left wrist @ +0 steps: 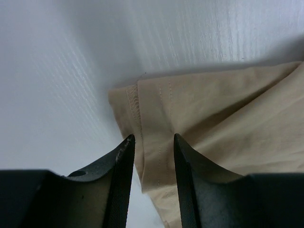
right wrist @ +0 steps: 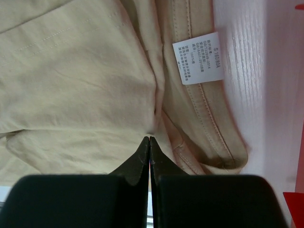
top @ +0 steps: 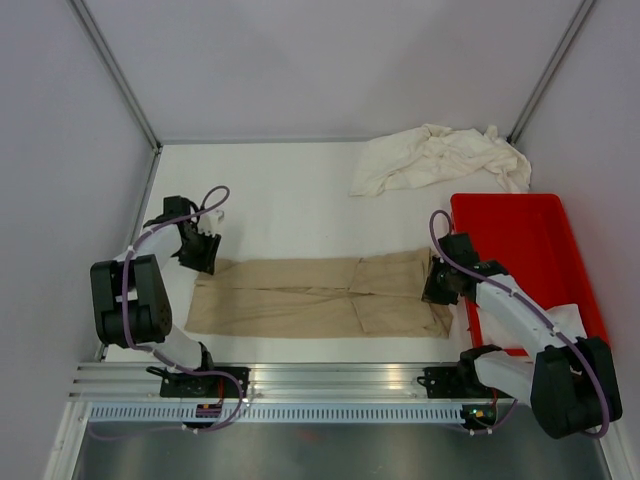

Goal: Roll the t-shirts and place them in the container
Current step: Fold the tshirt

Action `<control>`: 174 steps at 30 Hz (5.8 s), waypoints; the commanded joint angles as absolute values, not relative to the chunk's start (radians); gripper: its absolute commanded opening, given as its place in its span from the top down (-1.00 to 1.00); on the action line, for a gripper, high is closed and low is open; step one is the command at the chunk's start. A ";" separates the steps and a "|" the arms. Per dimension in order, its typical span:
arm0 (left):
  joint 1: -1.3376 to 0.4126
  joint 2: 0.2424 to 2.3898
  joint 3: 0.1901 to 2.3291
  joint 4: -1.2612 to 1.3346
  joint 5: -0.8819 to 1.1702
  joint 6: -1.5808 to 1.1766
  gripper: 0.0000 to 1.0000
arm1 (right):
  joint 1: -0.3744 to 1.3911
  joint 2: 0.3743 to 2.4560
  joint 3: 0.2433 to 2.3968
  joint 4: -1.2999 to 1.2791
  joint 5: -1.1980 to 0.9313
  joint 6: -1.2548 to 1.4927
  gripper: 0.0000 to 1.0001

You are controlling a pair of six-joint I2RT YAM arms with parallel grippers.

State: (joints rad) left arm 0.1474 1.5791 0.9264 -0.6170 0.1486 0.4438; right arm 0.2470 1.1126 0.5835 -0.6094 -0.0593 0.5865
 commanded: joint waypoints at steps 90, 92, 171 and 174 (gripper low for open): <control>0.620 1.424 0.819 -0.730 0.376 0.629 -0.02 | 0.342 2.699 2.387 -0.232 -0.164 0.959 0.70; 0.620 1.419 0.819 -0.730 0.377 0.632 -0.02 | 0.342 2.608 2.299 -0.233 -0.141 0.901 0.51; 0.617 1.131 0.850 -0.880 0.486 0.614 -0.07 | 1.299 1.958 1.062 0.195 -0.150 -0.069 0.98; 0.600 1.120 0.844 -0.903 0.528 0.629 -0.07 | 1.284 1.863 0.945 0.189 -0.141 -0.057 0.98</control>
